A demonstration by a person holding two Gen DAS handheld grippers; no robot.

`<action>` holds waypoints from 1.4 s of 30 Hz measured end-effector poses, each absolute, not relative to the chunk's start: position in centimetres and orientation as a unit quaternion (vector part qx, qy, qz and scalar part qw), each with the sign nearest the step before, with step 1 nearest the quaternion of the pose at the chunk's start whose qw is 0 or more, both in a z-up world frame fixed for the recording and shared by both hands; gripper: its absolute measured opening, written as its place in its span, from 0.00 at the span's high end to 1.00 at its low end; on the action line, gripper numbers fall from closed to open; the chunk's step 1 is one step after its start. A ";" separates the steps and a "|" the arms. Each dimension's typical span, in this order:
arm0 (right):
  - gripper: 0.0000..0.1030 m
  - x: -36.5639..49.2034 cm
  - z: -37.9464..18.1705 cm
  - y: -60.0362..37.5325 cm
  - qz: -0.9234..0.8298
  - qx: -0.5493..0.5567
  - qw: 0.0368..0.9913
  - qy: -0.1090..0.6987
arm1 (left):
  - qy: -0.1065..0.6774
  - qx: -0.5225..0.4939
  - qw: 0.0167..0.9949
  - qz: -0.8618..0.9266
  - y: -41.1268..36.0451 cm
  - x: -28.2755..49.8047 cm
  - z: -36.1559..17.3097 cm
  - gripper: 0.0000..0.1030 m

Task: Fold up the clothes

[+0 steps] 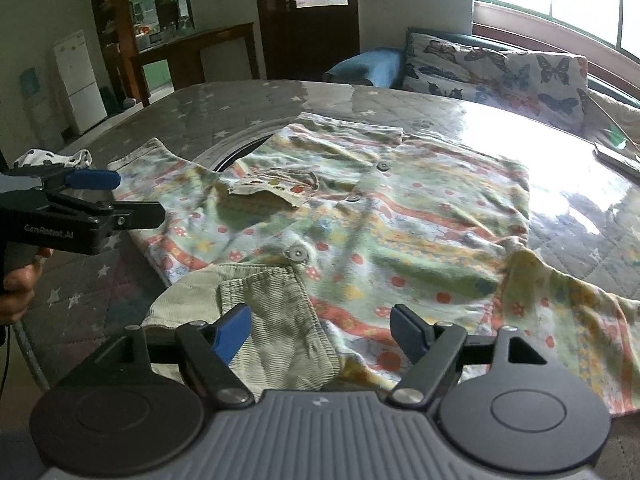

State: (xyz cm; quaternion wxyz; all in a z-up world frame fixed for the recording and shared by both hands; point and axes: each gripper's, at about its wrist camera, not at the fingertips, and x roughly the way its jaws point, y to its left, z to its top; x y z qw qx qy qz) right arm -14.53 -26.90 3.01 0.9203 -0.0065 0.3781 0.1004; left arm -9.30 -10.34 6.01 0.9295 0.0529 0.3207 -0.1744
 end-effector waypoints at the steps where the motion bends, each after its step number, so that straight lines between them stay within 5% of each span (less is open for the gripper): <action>1: 0.21 -14.5 3.0 -27.0 0.099 -0.005 0.920 0.378 | 0.324 0.051 0.929 -0.171 -10.3 -9.2 6.0 0.00; 25: 0.00 -14.2 0.7 -27.1 0.080 0.002 0.913 0.401 | 0.351 0.076 0.925 -0.122 -10.5 -8.5 4.9 0.00; 42: 0.00 -13.8 0.6 -27.2 0.076 0.017 0.912 0.403 | 0.385 0.078 0.911 -0.126 -10.6 -8.0 4.1 0.00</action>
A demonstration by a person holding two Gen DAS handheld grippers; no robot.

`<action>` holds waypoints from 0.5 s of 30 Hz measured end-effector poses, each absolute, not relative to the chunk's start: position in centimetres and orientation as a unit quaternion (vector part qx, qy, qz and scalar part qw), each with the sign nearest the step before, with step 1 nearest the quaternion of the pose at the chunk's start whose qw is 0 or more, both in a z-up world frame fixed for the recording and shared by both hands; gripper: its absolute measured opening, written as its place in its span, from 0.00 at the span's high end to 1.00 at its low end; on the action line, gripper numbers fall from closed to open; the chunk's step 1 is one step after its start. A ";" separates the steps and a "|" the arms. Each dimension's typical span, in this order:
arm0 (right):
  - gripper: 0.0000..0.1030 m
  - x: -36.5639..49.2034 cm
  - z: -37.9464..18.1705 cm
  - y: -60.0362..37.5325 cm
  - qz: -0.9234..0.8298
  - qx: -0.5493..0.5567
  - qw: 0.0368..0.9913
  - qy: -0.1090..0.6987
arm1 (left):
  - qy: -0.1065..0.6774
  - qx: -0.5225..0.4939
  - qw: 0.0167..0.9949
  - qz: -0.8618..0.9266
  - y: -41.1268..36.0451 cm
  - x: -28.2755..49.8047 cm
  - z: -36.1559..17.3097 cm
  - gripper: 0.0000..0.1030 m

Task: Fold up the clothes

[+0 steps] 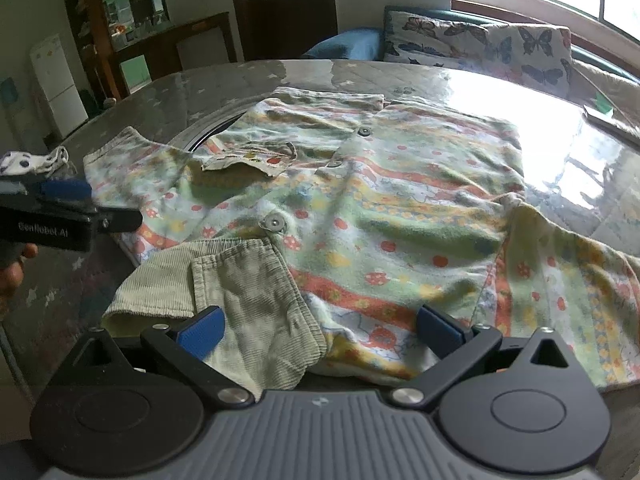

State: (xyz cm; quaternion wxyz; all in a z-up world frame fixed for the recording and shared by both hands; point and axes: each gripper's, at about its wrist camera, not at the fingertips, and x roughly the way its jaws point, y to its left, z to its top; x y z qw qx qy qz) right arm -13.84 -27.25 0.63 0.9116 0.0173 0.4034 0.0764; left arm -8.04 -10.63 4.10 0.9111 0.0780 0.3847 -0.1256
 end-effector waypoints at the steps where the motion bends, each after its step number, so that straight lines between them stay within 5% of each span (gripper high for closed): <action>1: 0.00 -13.8 0.6 -27.3 0.077 0.019 0.912 0.403 | 0.386 0.079 0.911 -0.125 -10.6 -8.1 4.0 0.00; 15: 0.00 -14.1 0.5 -27.1 0.077 0.011 0.914 0.398 | 0.401 0.069 0.908 -0.099 -10.0 -7.7 3.5 0.00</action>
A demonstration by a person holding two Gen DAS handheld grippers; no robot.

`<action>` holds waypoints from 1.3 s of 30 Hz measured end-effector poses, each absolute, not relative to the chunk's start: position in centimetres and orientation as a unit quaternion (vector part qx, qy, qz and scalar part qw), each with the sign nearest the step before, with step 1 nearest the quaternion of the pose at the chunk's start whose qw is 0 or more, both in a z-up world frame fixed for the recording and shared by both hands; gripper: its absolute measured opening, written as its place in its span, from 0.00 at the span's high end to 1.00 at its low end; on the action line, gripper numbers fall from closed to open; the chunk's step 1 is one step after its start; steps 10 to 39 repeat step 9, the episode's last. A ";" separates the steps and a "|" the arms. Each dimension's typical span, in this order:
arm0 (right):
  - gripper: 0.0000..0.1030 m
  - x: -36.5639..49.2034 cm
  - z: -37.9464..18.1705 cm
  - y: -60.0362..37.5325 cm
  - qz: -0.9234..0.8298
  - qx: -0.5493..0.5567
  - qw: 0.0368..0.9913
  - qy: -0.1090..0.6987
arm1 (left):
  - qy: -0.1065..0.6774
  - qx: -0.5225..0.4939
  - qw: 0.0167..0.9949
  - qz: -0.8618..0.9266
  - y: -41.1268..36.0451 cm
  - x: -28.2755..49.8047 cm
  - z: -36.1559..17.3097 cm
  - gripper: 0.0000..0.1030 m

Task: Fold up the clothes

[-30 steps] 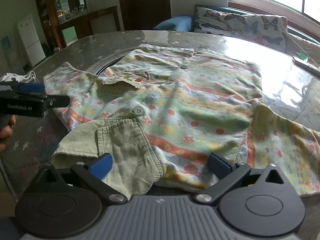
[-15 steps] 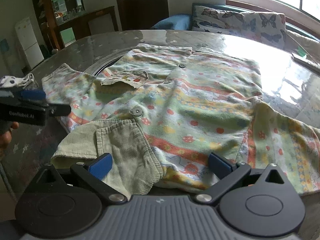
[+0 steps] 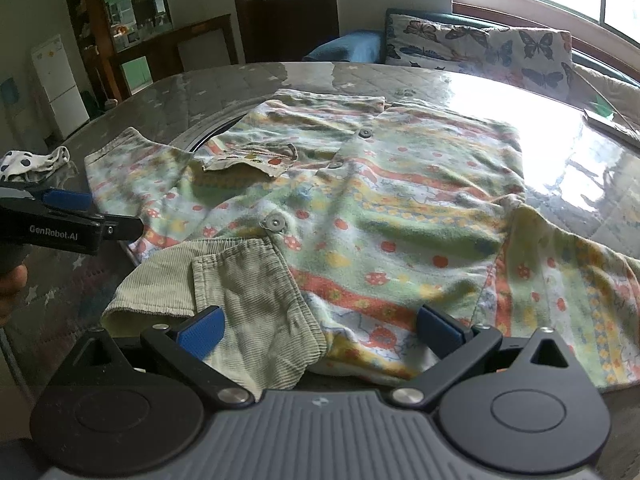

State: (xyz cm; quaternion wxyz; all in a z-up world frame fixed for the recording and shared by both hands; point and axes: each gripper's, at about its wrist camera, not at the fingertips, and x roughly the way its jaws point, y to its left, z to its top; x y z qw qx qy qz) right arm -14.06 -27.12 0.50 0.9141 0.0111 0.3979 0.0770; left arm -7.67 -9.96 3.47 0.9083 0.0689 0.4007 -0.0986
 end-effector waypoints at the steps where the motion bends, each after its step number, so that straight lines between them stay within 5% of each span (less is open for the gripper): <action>1: 0.00 -14.1 0.5 -27.1 0.077 0.010 0.914 0.398 | 0.401 0.068 0.908 -0.098 -10.0 -7.6 3.5 0.00; 39: 0.00 -14.1 0.5 -27.1 0.077 0.011 0.914 0.397 | 0.398 0.052 0.911 -0.089 -9.3 -7.5 3.7 0.00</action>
